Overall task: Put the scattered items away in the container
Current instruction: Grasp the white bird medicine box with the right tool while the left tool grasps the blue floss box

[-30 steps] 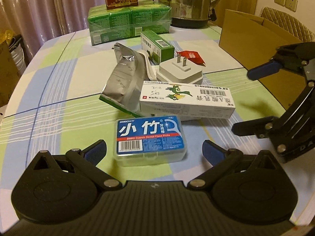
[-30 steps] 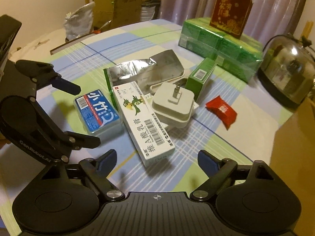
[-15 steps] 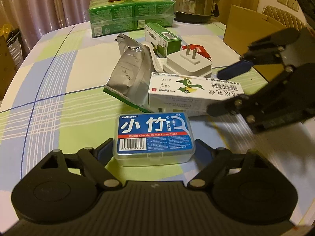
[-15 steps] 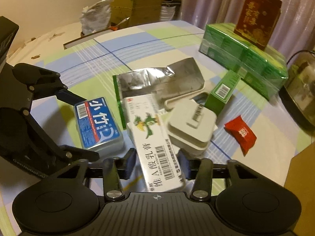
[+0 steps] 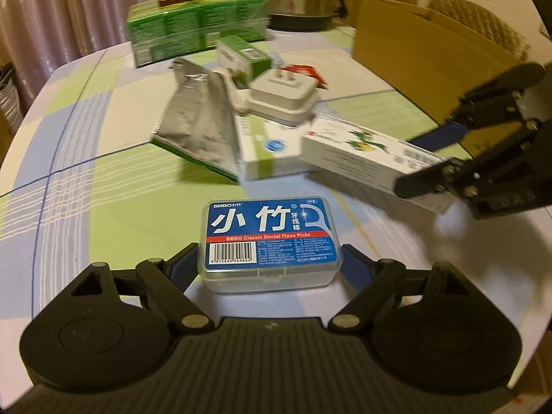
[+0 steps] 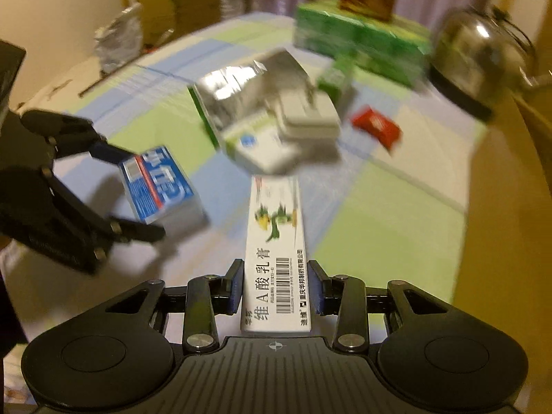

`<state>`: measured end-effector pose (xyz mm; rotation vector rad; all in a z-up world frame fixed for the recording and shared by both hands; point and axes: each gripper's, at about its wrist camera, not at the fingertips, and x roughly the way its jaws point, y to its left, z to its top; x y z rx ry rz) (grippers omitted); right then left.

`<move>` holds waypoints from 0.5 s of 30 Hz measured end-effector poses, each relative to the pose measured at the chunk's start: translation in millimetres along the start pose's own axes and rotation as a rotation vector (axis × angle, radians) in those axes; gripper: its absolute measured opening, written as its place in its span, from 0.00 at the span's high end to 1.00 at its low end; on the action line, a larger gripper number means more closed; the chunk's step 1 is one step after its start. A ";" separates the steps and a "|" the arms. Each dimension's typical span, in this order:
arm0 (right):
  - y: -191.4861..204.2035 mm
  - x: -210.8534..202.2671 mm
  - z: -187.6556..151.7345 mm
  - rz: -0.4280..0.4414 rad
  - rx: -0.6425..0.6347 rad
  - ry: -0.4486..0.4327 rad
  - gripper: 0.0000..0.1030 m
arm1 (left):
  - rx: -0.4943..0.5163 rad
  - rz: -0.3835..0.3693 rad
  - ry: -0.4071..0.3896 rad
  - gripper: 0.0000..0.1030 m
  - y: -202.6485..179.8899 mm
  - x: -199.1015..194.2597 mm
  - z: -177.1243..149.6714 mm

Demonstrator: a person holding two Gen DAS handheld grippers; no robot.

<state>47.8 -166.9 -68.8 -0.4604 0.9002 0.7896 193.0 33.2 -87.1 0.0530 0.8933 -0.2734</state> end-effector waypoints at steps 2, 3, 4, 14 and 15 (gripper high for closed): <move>-0.9 -5.1 -14.6 -0.008 0.038 0.010 0.65 | 0.016 -0.016 0.004 0.19 -7.9 -2.5 -3.8; -0.7 -7.0 -20.1 -0.012 0.046 0.010 0.65 | 0.024 -0.022 0.007 0.19 -11.2 -3.1 -5.7; 0.0 -8.4 -24.6 -0.016 0.049 0.008 0.64 | 0.031 -0.024 0.012 0.19 -13.9 -3.1 -7.4; 1.7 -2.0 -28.6 -0.022 0.062 -0.035 0.23 | 0.027 -0.006 0.021 0.19 -20.6 -2.7 -12.9; 1.8 1.4 -27.6 -0.025 0.052 -0.038 0.23 | 0.026 -0.002 0.022 0.19 -21.3 -2.5 -12.8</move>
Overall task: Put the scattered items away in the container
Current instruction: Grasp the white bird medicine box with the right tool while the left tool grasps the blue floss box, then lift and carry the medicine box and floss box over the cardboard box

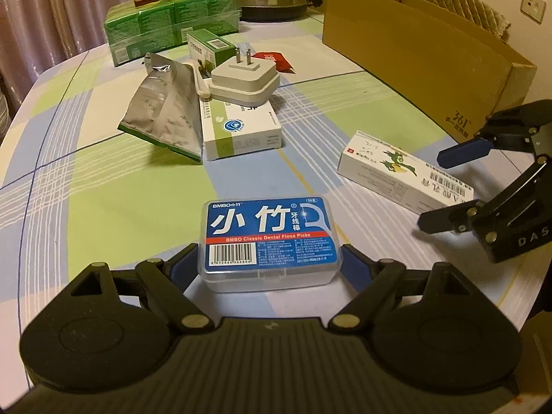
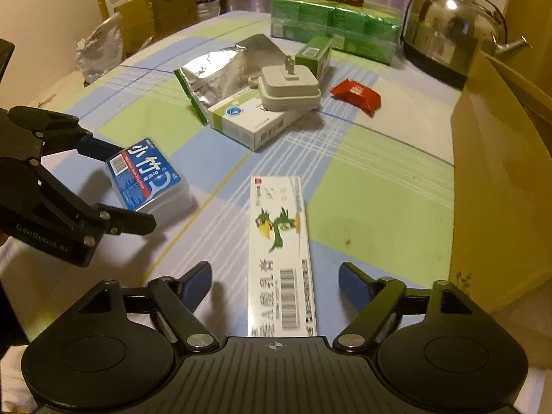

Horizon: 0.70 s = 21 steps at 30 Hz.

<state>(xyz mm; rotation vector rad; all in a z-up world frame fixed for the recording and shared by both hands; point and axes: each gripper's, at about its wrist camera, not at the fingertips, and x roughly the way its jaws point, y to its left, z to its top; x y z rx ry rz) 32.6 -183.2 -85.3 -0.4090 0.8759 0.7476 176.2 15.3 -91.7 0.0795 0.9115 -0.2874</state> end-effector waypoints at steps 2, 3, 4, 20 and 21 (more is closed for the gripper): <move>0.7 5.2 0.3 -0.009 -0.009 -0.005 0.23 | 0.004 0.009 -0.004 0.16 -2.1 0.8 -0.2; 0.0 6.9 0.3 -0.009 -0.006 -0.009 0.23 | 0.005 0.010 -0.004 0.16 -2.9 1.6 -0.2; -0.8 7.7 0.1 -0.007 -0.001 -0.015 0.23 | 0.004 0.014 -0.004 0.16 -3.3 2.6 -0.1; 0.3 7.0 -1.9 -0.003 0.019 -0.028 0.65 | -0.011 0.062 0.006 0.18 -8.2 11.2 -1.1; 0.2 5.9 -2.2 -0.005 0.021 -0.030 0.65 | -0.015 0.061 0.006 0.19 -8.0 10.8 -1.2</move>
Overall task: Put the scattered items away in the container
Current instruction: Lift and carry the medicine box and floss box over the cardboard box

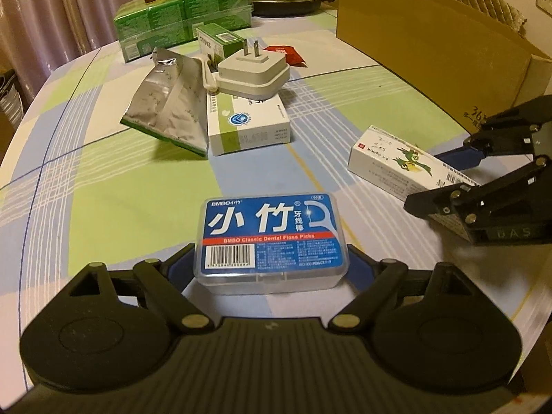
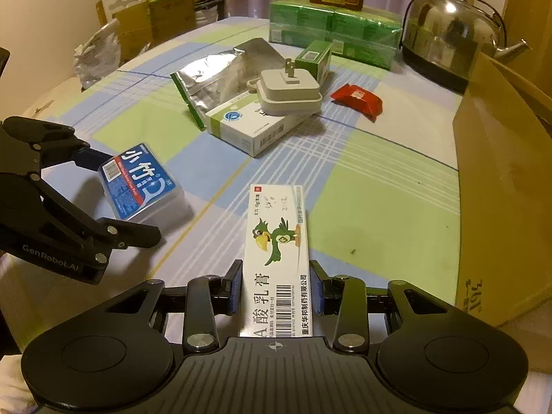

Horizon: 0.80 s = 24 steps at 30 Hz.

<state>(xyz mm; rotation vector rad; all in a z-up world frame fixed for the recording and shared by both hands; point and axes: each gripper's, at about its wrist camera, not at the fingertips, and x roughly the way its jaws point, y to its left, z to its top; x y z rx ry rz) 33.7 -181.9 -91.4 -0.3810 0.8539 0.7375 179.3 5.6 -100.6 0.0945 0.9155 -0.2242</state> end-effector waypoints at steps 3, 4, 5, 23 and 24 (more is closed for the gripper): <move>-0.1 -5.5 -0.5 -0.005 0.010 -0.006 0.65 | 0.001 0.004 0.001 0.19 0.2 -2.3 -0.4; 0.1 -7.9 -0.6 -0.006 0.011 -0.009 0.65 | 0.002 0.005 -0.003 0.19 0.4 -3.7 -0.4; 0.4 -10.4 -0.6 -0.008 0.013 -0.012 0.65 | 0.001 0.003 -0.009 0.19 0.6 -5.9 -0.4; -20.5 -122.2 12.9 -0.118 0.096 -0.212 0.65 | 0.075 -0.022 -0.119 0.19 -27.5 -76.6 34.2; -26.0 -130.1 14.5 -0.131 0.106 -0.226 0.65 | 0.087 -0.029 -0.132 0.19 -32.1 -80.4 41.1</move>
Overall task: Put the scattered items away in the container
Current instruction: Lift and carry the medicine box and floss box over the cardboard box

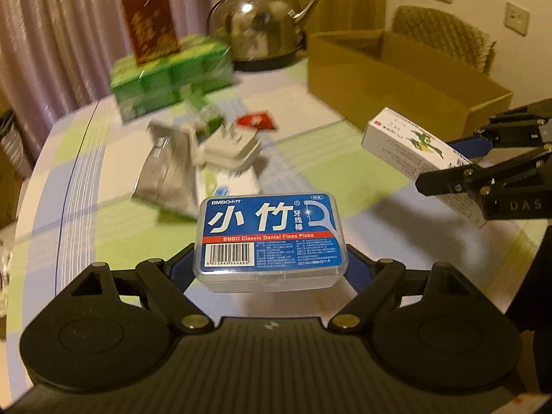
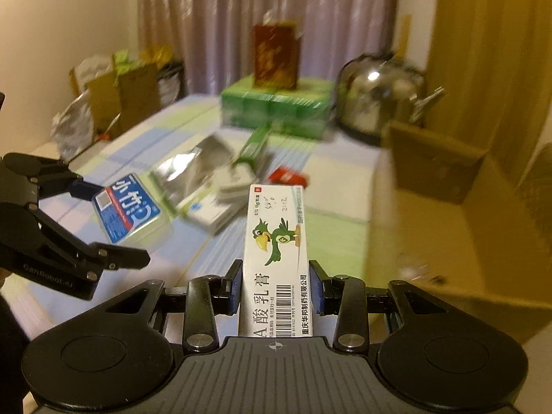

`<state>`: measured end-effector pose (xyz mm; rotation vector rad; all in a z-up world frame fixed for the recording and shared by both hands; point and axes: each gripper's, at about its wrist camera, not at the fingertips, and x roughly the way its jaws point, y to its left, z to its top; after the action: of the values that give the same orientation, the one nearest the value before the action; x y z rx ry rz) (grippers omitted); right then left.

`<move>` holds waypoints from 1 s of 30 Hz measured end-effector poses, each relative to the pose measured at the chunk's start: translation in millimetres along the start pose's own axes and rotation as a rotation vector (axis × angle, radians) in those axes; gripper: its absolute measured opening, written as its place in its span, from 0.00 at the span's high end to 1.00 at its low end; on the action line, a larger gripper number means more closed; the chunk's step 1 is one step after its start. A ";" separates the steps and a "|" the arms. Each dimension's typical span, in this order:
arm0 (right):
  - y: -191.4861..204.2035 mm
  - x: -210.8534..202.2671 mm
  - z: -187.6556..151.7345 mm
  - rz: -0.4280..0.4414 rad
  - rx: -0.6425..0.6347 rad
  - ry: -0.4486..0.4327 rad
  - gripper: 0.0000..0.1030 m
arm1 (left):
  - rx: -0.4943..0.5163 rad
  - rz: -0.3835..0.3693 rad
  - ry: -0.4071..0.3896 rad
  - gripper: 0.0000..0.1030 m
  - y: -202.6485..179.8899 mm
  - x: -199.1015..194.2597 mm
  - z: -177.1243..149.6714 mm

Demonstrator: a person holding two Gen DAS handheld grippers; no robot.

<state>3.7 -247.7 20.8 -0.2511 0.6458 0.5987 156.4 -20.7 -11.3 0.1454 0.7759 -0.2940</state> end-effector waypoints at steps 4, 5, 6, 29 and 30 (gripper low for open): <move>-30.4 -22.9 15.1 -0.058 0.036 -0.048 0.65 | 0.047 -0.047 -0.044 0.19 -19.9 -3.9 31.2; -38.8 -27.3 18.2 -0.073 0.042 -0.057 0.65 | 0.061 -0.060 -0.050 0.19 -25.8 -4.7 38.1; -47.6 -31.2 21.0 -0.087 0.049 -0.064 0.65 | 0.075 -0.074 -0.060 0.19 -32.6 -4.8 45.6; -210.8 -17.1 32.2 -0.204 0.260 -0.071 0.65 | 0.383 -0.303 -0.100 0.19 -167.5 88.3 184.2; -213.1 -13.2 32.3 -0.203 0.262 -0.068 0.65 | 0.388 -0.305 -0.087 0.19 -168.4 96.4 187.3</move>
<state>137.7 -411.9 62.1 -0.0490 0.6168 0.3217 293.7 -244.8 49.3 0.3784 0.6470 -0.7355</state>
